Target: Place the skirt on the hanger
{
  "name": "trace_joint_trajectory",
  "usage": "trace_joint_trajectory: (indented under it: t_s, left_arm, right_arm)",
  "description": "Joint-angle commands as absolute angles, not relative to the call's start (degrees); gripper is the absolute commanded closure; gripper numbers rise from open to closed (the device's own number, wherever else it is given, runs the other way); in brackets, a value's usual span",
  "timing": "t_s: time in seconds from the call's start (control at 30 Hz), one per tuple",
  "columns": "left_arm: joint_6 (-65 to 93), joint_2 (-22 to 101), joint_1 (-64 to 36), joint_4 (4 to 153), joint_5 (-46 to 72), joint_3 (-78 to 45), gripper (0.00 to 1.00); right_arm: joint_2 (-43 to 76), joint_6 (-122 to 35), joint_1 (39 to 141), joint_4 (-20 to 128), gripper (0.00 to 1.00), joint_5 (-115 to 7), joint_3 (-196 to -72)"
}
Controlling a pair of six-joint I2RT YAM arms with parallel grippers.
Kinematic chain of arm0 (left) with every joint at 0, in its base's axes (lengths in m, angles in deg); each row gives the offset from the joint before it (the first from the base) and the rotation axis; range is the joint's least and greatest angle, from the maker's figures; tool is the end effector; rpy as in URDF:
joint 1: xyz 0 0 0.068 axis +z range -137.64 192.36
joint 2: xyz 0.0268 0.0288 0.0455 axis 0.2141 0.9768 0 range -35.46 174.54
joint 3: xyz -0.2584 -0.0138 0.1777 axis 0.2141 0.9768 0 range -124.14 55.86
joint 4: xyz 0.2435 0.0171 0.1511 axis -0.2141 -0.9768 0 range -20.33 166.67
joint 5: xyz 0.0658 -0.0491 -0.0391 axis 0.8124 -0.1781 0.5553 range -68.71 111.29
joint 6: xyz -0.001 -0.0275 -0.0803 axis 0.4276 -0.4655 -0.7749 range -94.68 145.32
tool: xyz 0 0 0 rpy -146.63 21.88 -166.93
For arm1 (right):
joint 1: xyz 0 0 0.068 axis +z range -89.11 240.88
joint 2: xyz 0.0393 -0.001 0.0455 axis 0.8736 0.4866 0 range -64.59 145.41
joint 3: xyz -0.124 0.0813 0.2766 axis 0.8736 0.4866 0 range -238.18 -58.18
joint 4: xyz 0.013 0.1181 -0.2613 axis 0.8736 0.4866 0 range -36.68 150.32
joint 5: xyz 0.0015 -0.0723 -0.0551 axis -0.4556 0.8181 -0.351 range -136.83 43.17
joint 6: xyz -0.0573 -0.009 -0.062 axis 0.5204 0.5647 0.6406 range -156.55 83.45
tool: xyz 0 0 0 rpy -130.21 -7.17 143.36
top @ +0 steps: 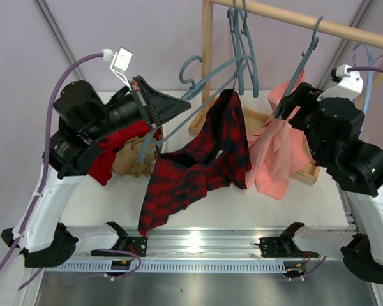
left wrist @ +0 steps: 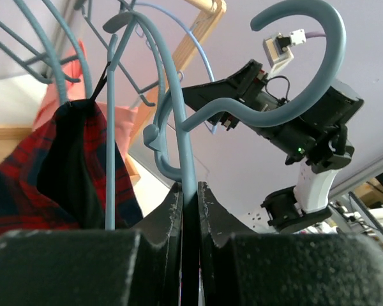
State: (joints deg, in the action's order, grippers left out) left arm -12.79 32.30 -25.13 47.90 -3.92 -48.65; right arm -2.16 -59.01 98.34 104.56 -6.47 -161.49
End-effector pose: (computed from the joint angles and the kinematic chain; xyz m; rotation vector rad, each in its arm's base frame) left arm 0.1604 -0.1630 0.6275 0.3909 1.5550 -1.3687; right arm 0.1671 0.0672 0.5849 0.2836 1.6872 0.1601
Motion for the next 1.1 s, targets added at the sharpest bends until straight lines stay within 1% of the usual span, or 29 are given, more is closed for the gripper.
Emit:
trace_joint_trajectory:
  t_s: [0.0,0.1,0.37,0.5,0.73,0.77,0.9,1.07]
  left_arm:
    - [-17.05,33.00,-28.41,55.40,-1.22,-52.77,0.97]
    - [-15.20,33.18,-31.22,54.17,1.68,-54.26,0.96]
    - [-12.74,34.67,-39.04,53.64,9.60,-54.44,0.96]
    - [-13.26,37.48,-39.93,55.49,10.39,-54.70,0.96]
    - [-12.47,45.74,-40.20,54.52,10.22,-63.13,0.96]
    - [-11.69,47.40,-40.20,53.57,11.09,-65.75,0.96]
    - [-10.72,50.57,-40.20,53.20,12.41,-68.85,0.96]
    - [-6.86,53.39,-40.11,48.82,19.87,-73.59,0.96]
  right_arm:
    - [-3.95,-58.52,97.63,105.96,0.26,-3.59,-163.12]
    - [-3.51,-58.08,97.01,107.10,0.28,-2.80,-163.38]
    - [-2.54,-56.68,95.69,107.64,0.27,-5.43,-165.84]
    - [-2.80,-56.15,95.51,107.63,0.27,-7.19,-166.81]
    - [-3.16,-56.15,95.34,107.99,0.26,-8.42,-166.20]
    - [-3.24,-55.97,95.34,107.73,0.26,-8.86,-166.02]
    - [-3.24,-55.71,95.16,107.11,0.25,-10.62,-165.76]
    - [-2.54,-55.45,94.99,106.49,0.25,-12.11,-165.67]
